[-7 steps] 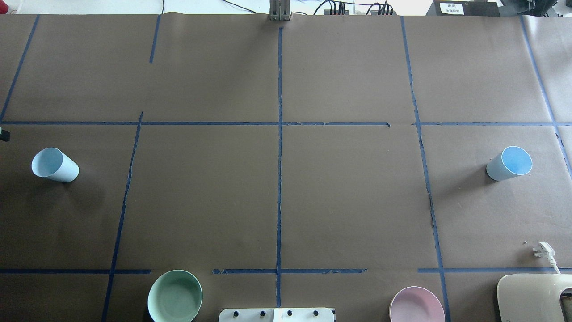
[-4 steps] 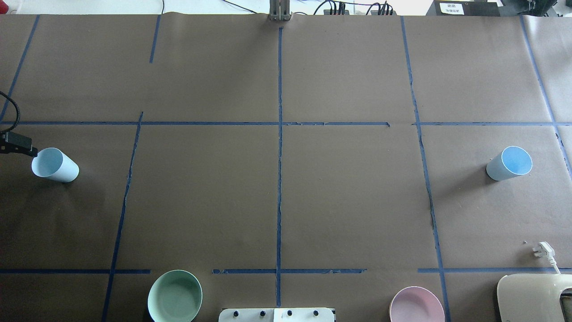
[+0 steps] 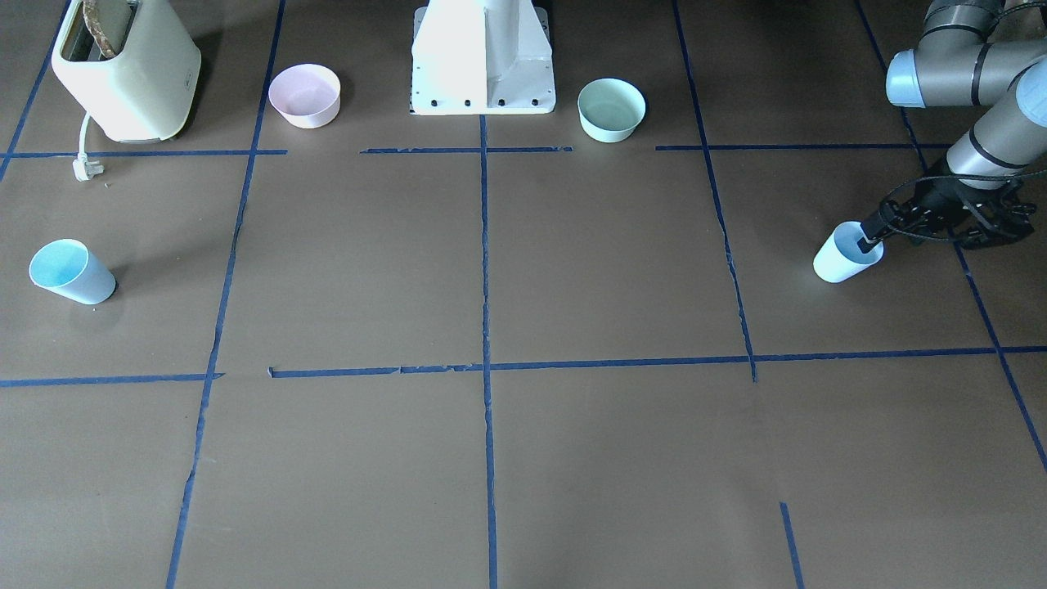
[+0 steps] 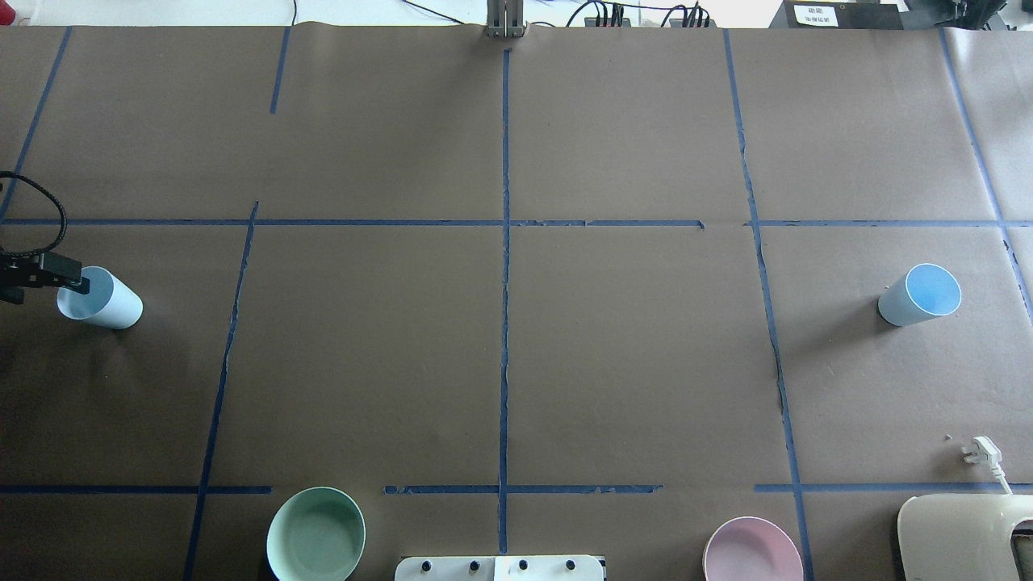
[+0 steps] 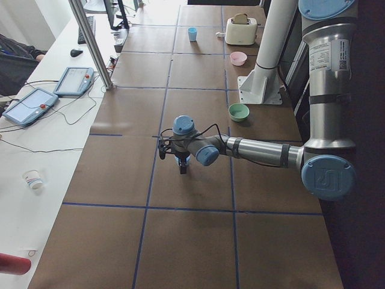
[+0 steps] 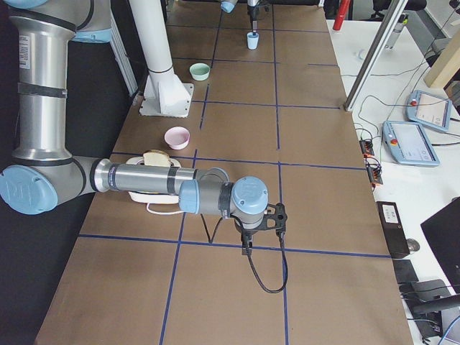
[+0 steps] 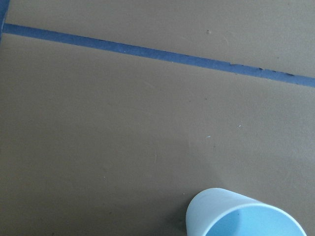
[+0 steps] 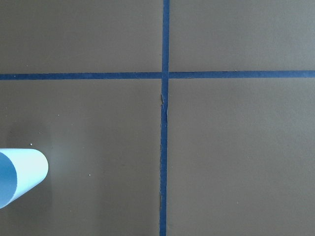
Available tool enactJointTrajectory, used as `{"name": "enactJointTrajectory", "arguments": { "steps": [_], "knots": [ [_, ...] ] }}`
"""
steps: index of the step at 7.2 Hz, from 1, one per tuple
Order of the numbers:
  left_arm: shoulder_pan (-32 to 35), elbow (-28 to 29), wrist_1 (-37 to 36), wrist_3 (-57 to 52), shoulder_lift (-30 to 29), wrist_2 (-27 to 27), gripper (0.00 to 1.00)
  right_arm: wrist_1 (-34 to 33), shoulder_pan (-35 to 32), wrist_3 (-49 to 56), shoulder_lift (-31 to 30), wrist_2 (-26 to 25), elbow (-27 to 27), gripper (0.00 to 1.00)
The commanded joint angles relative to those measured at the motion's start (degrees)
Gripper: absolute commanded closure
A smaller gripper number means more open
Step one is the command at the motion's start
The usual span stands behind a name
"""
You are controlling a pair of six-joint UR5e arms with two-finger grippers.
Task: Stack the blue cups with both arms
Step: 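Lower the left gripper around the light-blue cup and close it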
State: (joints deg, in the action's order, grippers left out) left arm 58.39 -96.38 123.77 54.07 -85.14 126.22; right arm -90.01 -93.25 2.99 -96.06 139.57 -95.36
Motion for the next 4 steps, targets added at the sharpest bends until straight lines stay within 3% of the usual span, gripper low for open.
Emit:
{"name": "enactJointTrajectory", "arguments": {
  "steps": [1,4],
  "knots": [
    [-1.0,0.3,0.2,0.1,-0.2,0.0,0.25,0.0,0.0,0.0,0.0,0.0,0.0,0.0],
    [-2.1,0.3,0.2,0.0,-0.3,0.0,0.72,-0.1,0.0,0.0,0.1,0.0,0.0,0.0]
  ]
}}
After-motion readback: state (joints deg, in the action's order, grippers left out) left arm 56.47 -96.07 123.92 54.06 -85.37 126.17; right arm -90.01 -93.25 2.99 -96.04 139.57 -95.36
